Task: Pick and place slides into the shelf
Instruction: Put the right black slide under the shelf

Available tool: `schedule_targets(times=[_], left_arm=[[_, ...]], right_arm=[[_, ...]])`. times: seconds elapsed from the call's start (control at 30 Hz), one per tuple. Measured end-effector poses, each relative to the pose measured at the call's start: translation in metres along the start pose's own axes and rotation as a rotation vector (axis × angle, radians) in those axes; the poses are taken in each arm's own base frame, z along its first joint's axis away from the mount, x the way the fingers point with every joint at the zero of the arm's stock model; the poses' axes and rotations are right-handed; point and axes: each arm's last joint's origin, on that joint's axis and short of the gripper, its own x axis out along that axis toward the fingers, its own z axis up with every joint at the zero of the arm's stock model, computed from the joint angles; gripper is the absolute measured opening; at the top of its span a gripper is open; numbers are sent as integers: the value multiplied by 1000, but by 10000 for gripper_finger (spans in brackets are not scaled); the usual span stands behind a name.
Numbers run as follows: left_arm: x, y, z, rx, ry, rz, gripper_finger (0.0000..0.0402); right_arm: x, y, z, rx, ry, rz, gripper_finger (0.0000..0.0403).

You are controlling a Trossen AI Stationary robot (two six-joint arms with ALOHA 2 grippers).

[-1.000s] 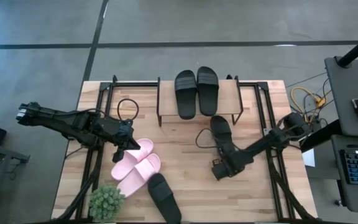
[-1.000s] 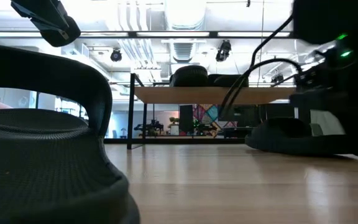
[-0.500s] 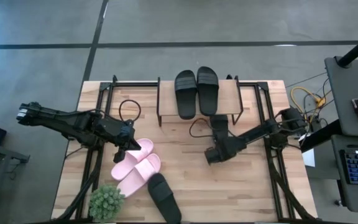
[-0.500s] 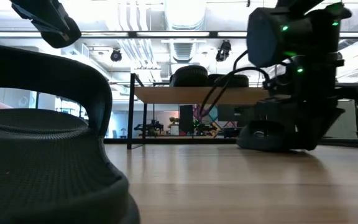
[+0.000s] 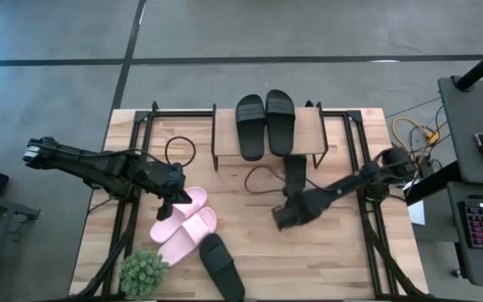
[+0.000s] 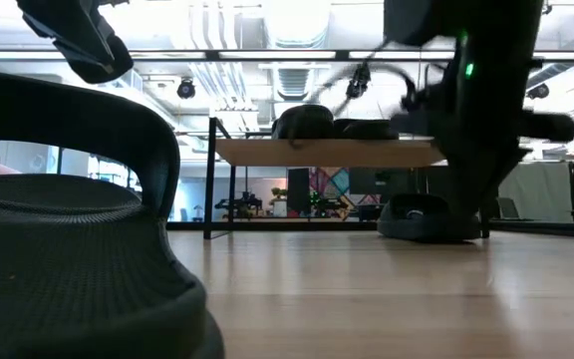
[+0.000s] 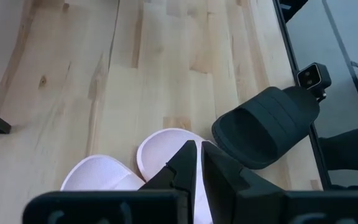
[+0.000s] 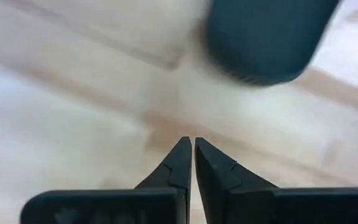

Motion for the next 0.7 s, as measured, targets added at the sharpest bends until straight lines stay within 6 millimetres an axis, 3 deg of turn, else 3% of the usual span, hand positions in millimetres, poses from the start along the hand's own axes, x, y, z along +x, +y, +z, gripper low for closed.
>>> schedule_targets(times=[0.2, 0.4, 0.7], left_arm=[[-1, 0, 1, -25, -11, -4, 10], [1, -1, 3, -48, -27, -15, 10], [11, -12, 11, -119, -75, -96, 10]], right_arm=[[-29, 29, -23, -15, -28, 256, 13], [-47, 61, -30, -51, -43, 572, 13], [-80, 78, -22, -71, -114, 626, 13]])
